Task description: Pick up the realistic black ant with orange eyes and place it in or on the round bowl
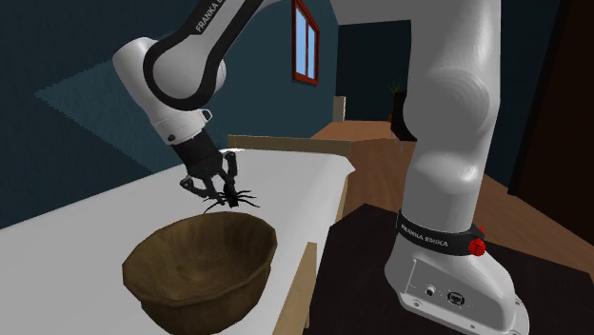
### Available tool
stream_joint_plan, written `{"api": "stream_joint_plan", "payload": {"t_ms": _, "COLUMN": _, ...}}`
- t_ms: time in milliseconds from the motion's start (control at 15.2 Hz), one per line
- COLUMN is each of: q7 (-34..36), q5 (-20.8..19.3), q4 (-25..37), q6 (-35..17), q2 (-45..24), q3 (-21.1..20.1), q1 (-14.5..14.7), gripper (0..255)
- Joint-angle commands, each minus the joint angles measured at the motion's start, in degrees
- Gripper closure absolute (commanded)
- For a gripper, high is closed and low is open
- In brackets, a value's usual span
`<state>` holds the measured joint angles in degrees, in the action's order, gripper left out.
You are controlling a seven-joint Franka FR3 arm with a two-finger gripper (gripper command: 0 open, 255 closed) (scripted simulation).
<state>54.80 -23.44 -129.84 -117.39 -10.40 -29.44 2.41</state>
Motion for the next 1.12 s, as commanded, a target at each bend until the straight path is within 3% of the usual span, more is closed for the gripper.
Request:
{"api": "stream_joint_plan", "payload": {"t_ms": 0, "q7": 3.3, "q5": 1.1, "q4": 0.7, "q6": -0.9, "q2": 0.2, "q3": 0.9, "q1": -0.7, "gripper": 0}}
{"api": "stream_joint_plan", "payload": {"t_ms": 330, "q7": 19.5, "q5": 6.9, "q4": 0.9, "q6": -7.1, "q2": 4.3, "q3": 5.2, "q1": -4.4, "gripper": 0}}
{"api": "stream_joint_plan", "payload": {"t_ms": 1056, "q7": 22.2, "q5": 3.9, "q4": -1.6, "q6": -12.7, "q2": 1.0, "q3": 6.4, "q1": -4.8, "gripper": 0}}
